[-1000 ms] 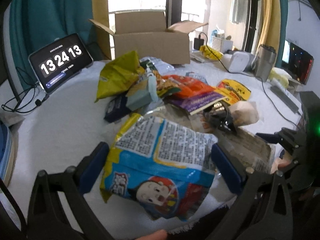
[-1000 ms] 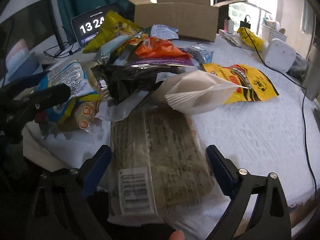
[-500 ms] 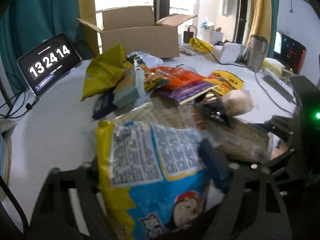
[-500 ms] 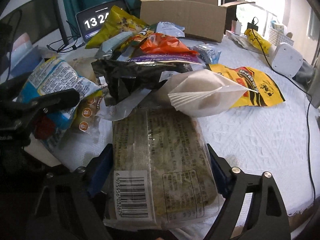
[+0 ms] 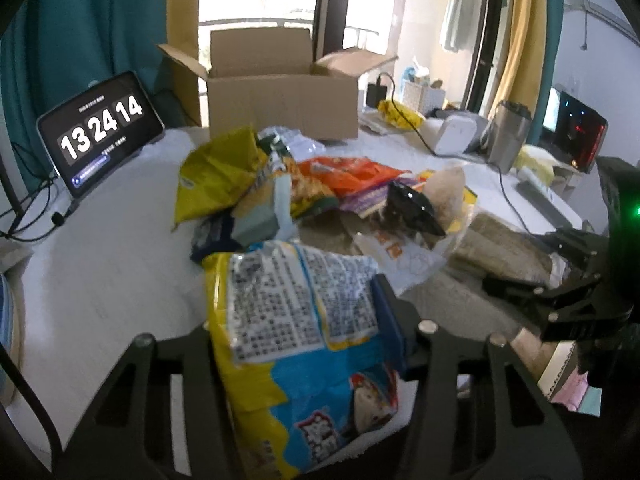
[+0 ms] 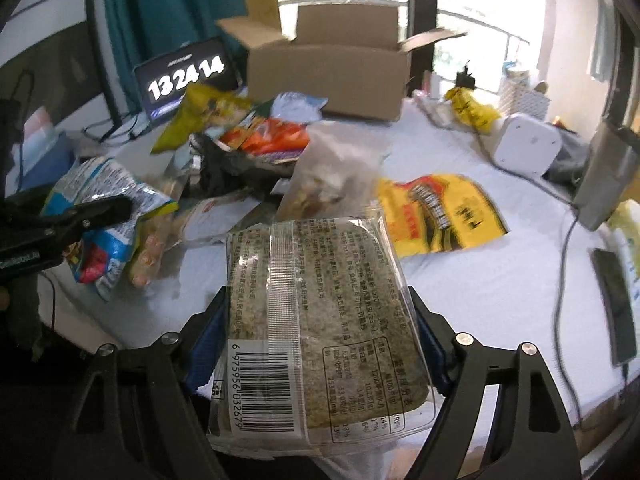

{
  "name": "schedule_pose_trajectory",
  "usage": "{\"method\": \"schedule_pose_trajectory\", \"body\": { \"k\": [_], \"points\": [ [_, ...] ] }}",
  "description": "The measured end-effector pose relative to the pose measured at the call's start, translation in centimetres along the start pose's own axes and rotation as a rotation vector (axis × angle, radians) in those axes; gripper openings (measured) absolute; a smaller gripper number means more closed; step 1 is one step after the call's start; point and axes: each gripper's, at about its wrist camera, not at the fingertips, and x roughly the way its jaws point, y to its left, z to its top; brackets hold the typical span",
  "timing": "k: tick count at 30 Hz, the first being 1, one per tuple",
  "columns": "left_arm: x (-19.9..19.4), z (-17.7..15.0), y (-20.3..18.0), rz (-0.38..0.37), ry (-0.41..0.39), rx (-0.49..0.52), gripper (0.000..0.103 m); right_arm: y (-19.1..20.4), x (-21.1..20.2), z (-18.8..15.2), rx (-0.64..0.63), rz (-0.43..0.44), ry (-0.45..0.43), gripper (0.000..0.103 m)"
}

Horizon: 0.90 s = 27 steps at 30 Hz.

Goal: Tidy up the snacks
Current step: 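Grasp the blue-yellow cartoon chip bag with left tool while right grasps clear biscuit pack, then carry both packets to the cardboard box and release them inside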

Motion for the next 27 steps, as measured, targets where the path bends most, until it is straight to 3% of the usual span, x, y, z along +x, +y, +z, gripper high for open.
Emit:
{"method": "schedule_pose_trajectory", "body": {
  "k": [9, 27],
  "points": [
    [0.7, 3.1, 1.1, -0.008, -0.023, -0.015, 0.05, -3.2, -0.8, 2.7, 0.06, -0.045, -0.077, 0.083],
    [2.6, 10.9, 3.4, 0.055, -0.143, -0.02, 0.05, -5.7, 1.0, 10.4, 0.026, 0.007, -0.192, 0.083]
  ]
}}
